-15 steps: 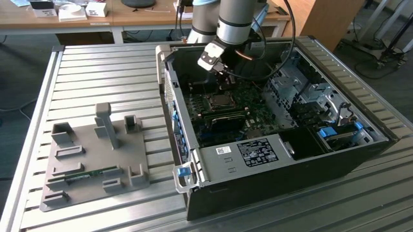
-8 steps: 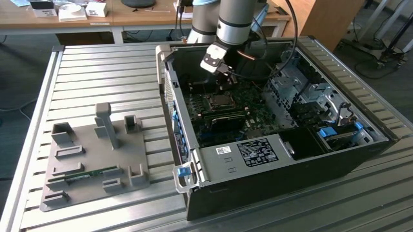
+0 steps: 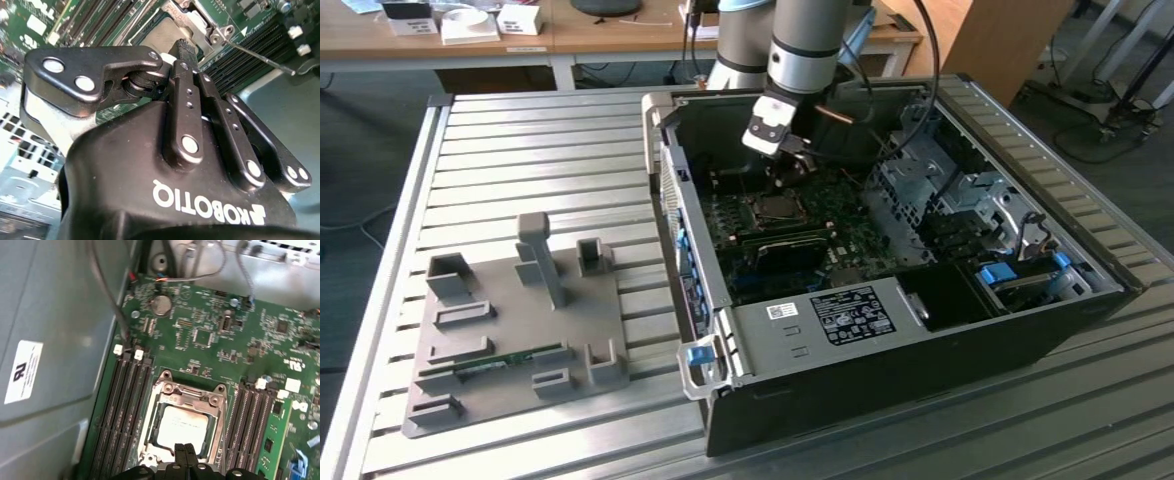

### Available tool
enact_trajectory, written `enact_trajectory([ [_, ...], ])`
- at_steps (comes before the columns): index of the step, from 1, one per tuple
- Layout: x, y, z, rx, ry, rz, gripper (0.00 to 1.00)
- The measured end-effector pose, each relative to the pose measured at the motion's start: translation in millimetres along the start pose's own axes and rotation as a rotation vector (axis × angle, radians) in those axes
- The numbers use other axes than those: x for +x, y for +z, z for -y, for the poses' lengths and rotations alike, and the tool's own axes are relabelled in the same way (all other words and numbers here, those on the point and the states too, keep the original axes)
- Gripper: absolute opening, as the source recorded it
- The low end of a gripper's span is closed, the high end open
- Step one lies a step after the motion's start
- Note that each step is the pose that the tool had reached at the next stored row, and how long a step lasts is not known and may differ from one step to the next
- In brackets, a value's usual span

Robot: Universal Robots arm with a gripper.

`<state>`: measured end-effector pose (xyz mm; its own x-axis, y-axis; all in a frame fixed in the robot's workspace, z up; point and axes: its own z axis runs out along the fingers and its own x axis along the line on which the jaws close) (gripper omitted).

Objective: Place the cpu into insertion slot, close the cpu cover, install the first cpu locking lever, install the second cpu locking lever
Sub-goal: 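Close the cpu cover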

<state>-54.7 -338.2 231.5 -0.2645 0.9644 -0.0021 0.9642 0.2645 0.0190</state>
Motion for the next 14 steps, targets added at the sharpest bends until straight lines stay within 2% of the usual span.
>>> enact_trajectory([
  [14,0.0,1.2,0.0,-0.0006,-0.253,-0.0048,0.11],
])
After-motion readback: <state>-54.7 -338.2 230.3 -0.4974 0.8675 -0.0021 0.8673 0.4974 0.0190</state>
